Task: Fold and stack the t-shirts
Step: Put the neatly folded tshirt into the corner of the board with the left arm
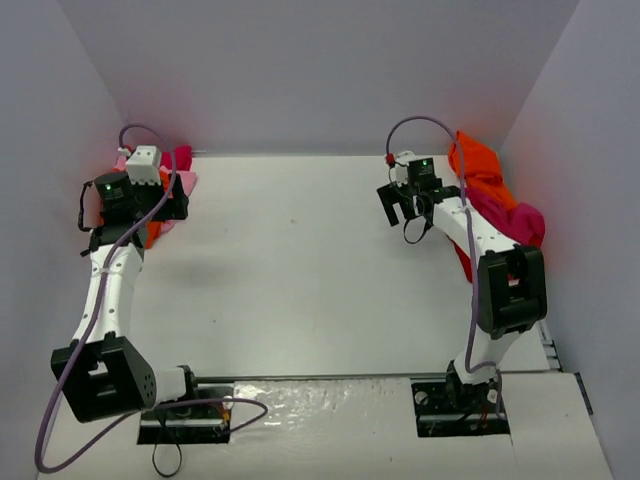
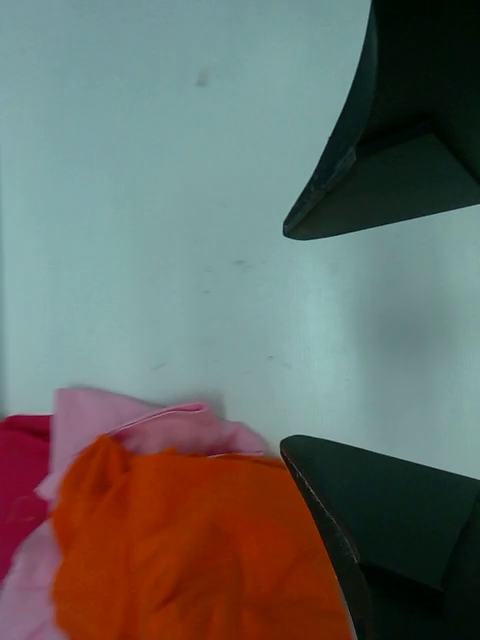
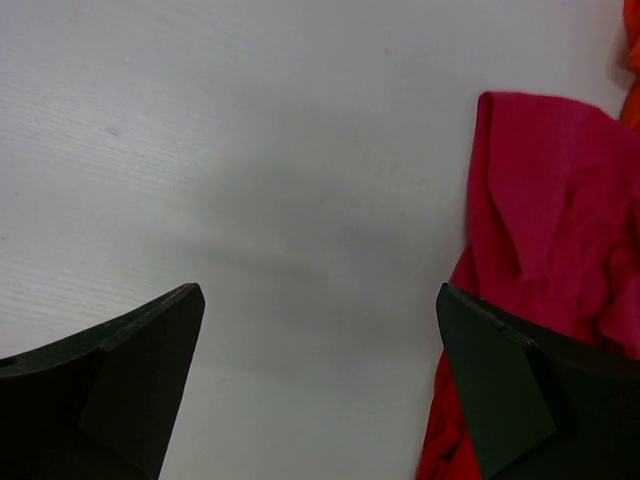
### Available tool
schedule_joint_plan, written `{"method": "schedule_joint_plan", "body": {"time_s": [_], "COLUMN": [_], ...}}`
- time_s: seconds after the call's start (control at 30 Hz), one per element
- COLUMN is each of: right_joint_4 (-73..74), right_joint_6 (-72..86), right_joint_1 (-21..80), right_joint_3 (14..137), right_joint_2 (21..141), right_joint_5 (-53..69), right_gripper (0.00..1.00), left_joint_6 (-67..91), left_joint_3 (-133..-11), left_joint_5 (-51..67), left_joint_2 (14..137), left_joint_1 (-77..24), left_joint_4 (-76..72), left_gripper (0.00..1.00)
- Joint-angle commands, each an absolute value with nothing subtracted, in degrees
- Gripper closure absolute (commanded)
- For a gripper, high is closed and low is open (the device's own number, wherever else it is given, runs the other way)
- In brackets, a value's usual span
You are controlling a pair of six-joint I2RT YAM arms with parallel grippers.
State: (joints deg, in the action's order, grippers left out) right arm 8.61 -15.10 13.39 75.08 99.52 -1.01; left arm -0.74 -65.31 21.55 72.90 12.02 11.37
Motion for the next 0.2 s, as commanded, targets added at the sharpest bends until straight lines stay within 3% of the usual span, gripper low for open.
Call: {"method": "schedule_joint_plan", "body": {"time_s": [0.0, 0.17], "right_joint_4": [1.13, -0.04], "right_joint_6": [-15.64, -13.49], "right_joint_1": [13.65, 9.06], "right_joint_3": [69.95, 67.79], "right_joint_2": [94.4, 92.93], "right_joint_5": [-3.86, 1.22], "right_gripper": [0.0, 0.01], "left_joint_6": [-4.65, -6.32], "left_joint_3": [-55.71, -45.89], "left_joint_5": [21.98, 21.01], "left_joint_2": [67.49, 62.2], "left_joint_1": [12.84, 13.26], "left_joint_4": [4.67, 0.99], "left_gripper": [0.23, 0.23]}}
